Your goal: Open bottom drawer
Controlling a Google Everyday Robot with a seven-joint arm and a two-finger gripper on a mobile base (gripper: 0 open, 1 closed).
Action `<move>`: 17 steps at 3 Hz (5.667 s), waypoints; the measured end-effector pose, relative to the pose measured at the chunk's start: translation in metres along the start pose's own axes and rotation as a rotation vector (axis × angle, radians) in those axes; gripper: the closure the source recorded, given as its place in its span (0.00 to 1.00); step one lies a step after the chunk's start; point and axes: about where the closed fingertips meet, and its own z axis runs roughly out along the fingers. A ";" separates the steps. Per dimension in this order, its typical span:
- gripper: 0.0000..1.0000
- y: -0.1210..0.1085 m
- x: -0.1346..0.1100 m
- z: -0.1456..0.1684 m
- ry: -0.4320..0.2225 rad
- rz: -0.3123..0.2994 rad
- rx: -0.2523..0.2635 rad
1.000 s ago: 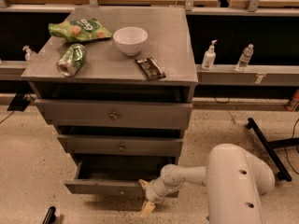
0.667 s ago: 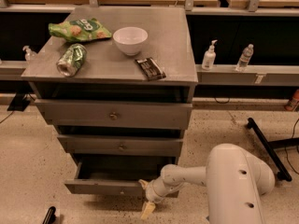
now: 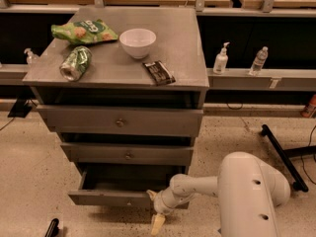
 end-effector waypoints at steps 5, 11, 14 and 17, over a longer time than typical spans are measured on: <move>0.36 -0.128 -0.020 -0.090 0.069 -0.150 0.229; 1.00 -0.112 0.017 0.002 0.091 -0.062 0.130; 1.00 -0.104 0.012 -0.052 0.060 -0.077 0.277; 1.00 -0.119 0.009 -0.054 0.038 -0.077 0.306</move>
Offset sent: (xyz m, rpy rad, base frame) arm 0.1655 -0.0404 0.1138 -0.0641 -0.3782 -0.0021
